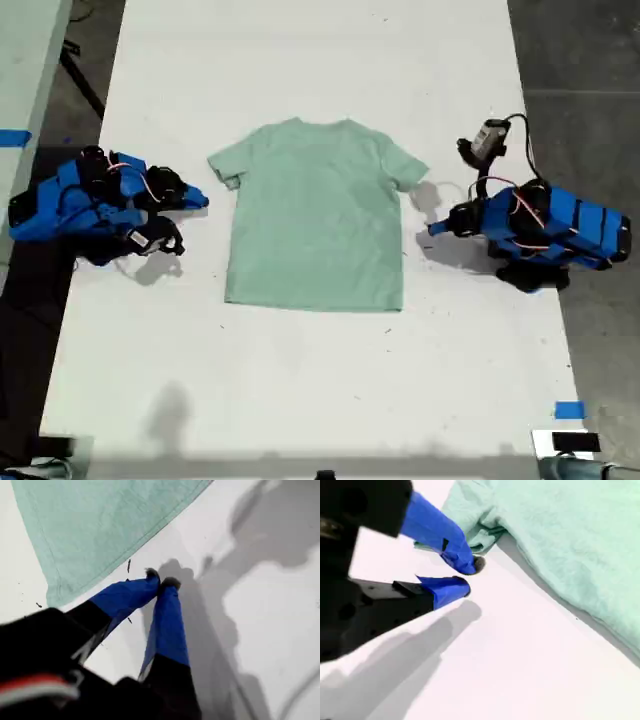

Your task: Fold t-shirt

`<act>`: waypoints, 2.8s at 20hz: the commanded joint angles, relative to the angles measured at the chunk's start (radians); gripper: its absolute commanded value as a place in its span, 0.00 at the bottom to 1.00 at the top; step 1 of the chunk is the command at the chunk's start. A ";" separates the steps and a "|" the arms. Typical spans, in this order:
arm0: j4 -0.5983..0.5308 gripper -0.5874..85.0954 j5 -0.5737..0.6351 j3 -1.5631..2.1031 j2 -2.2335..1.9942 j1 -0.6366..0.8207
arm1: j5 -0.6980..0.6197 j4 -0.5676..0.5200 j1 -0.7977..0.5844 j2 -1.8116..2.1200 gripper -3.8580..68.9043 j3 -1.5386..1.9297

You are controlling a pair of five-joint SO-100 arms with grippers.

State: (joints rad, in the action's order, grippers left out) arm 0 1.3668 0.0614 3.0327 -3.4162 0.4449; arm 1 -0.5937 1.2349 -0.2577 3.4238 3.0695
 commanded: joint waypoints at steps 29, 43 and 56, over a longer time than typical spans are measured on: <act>-0.009 0.01 0.324 -0.900 0.870 0.172 | 0.186 0.023 -0.345 -1.034 0.04 -1.097; 0.187 0.26 0.545 -1.382 1.445 0.497 | -0.135 0.327 -0.614 -1.554 0.39 -1.681; -0.060 0.33 0.630 -1.264 1.651 0.492 | -0.354 -0.137 -0.686 -1.720 0.49 -1.193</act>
State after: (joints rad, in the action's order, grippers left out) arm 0 1.3453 0.6842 1.7748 -1.7840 0.9311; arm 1 -0.9235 1.1689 -0.9296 1.7181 1.8730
